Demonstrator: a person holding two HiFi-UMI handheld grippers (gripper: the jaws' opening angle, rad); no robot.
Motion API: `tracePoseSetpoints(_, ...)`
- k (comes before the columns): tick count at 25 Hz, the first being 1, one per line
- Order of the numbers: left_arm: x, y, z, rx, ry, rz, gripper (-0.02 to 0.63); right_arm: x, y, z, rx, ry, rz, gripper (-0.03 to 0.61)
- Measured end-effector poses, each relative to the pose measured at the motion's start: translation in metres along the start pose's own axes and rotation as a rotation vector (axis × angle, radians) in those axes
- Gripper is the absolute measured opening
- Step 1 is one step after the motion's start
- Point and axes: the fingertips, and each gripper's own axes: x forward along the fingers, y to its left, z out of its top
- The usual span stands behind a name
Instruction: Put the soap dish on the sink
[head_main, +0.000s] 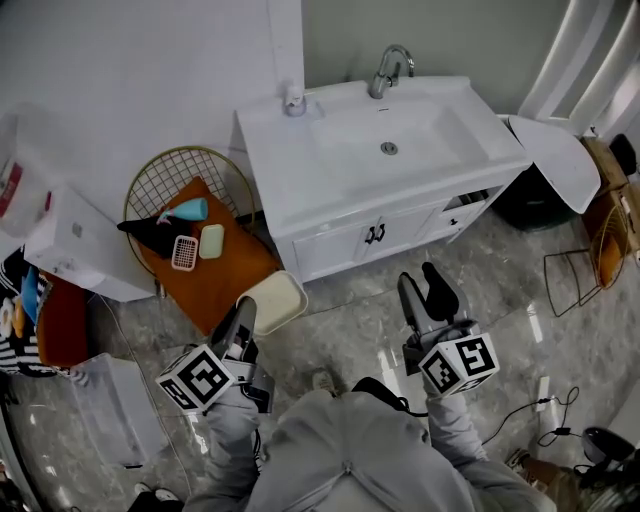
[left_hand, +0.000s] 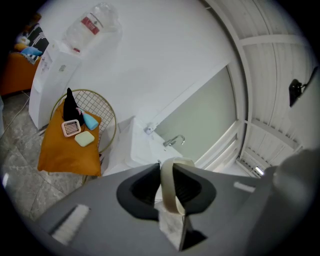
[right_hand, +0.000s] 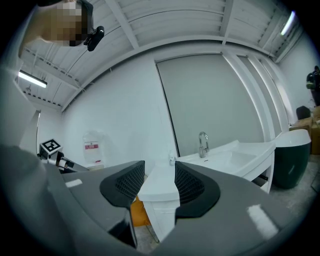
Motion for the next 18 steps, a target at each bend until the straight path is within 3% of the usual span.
tracePoseSetpoints(9,0.049,0.009,0.017,-0.016,0.014,0.014,0.117,0.048,-0.019,0.006,-0.010,0.018,0.012,0.187)
tracePoseSetpoints(18,0.121,0.006,0.037,-0.038,-0.030,0.046,0.117,0.120,-0.064,0.015,-0.011,0.030,0.079,0.187)
